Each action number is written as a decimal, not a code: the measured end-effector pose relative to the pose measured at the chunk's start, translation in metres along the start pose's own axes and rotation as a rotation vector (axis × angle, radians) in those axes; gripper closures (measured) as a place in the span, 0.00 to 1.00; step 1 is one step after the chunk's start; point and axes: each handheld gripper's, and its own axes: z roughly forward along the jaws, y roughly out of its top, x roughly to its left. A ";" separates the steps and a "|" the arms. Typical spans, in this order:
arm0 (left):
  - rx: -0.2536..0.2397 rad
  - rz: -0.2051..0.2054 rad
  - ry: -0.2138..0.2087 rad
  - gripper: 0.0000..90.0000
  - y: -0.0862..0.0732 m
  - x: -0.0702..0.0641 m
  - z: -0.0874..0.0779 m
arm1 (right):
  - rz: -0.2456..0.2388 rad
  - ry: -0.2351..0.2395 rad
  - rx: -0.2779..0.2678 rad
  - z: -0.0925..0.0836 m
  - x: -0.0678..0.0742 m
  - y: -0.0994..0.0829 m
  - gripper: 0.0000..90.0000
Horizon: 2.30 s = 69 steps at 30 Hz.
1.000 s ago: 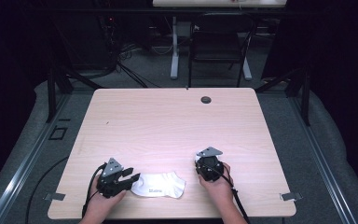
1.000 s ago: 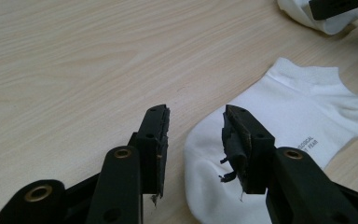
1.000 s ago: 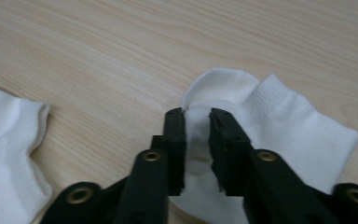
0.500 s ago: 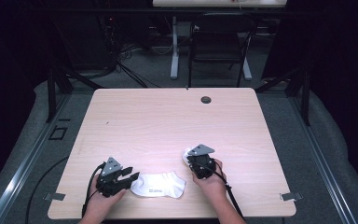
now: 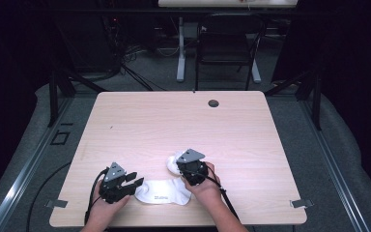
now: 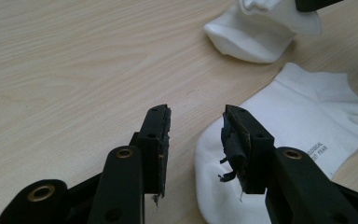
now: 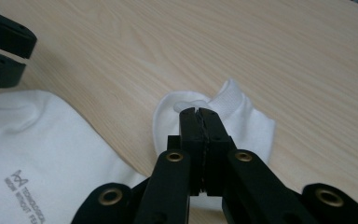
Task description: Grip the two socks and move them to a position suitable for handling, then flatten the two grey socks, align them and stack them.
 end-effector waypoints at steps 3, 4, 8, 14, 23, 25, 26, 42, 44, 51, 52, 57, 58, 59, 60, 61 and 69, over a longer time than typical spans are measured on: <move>0.004 -0.004 -0.001 0.67 0.000 0.001 0.000 | 0.005 0.012 -0.016 -0.003 0.001 0.003 1.00; 0.002 -0.010 -0.001 0.67 -0.001 0.002 0.001 | 0.013 0.012 -0.026 -0.003 0.001 0.003 1.00; -0.003 -0.013 -0.005 0.66 -0.001 0.003 0.000 | 0.038 0.034 -0.057 -0.007 0.000 0.010 1.00; -0.008 -0.007 -0.003 0.66 0.002 0.004 0.002 | 0.057 0.033 -0.086 -0.008 0.002 0.015 1.00; -0.029 0.004 -0.009 0.65 0.016 -0.002 0.008 | 0.113 0.013 -0.122 -0.015 -0.003 0.009 1.00; -0.030 -0.001 -0.019 0.66 0.021 -0.004 0.013 | 0.131 0.010 -0.126 -0.016 -0.006 0.006 1.00; -0.029 -0.002 -0.017 0.66 0.024 -0.005 0.015 | 0.142 0.007 -0.128 -0.017 -0.008 0.004 1.00; 0.024 0.040 -0.028 0.72 0.045 -0.021 0.055 | 0.217 -0.018 -0.140 -0.020 -0.021 -0.008 1.00; 0.040 0.043 -0.020 0.73 0.044 -0.020 0.058 | 0.221 -0.018 -0.141 -0.021 -0.022 -0.009 1.00; 0.068 0.054 -0.008 0.78 0.042 -0.018 0.064 | 0.248 -0.024 -0.150 -0.020 -0.025 -0.014 1.00; 0.080 0.063 -0.006 0.79 0.042 -0.017 0.065 | 0.252 -0.027 -0.146 -0.020 -0.026 -0.015 1.00; 0.113 0.058 -0.005 0.90 0.041 -0.016 0.069 | 0.264 -0.022 -0.140 -0.020 -0.028 -0.018 1.00; 0.117 0.058 -0.003 0.93 0.041 -0.016 0.070 | 0.264 -0.025 -0.141 -0.020 -0.028 -0.018 1.00; 0.129 0.066 -0.003 0.99 0.041 -0.015 0.071 | 0.268 -0.028 -0.141 -0.020 -0.029 -0.019 1.00; 0.135 0.068 0.003 0.99 0.040 -0.015 0.071 | 0.268 -0.028 -0.141 -0.020 -0.029 -0.019 1.00; 0.143 0.072 0.005 0.99 0.040 -0.014 0.071 | 0.271 -0.028 -0.143 -0.020 -0.030 -0.020 1.00; 0.138 0.034 0.022 1.00 0.039 -0.003 0.070 | 0.271 -0.043 -0.115 -0.021 -0.035 -0.028 1.00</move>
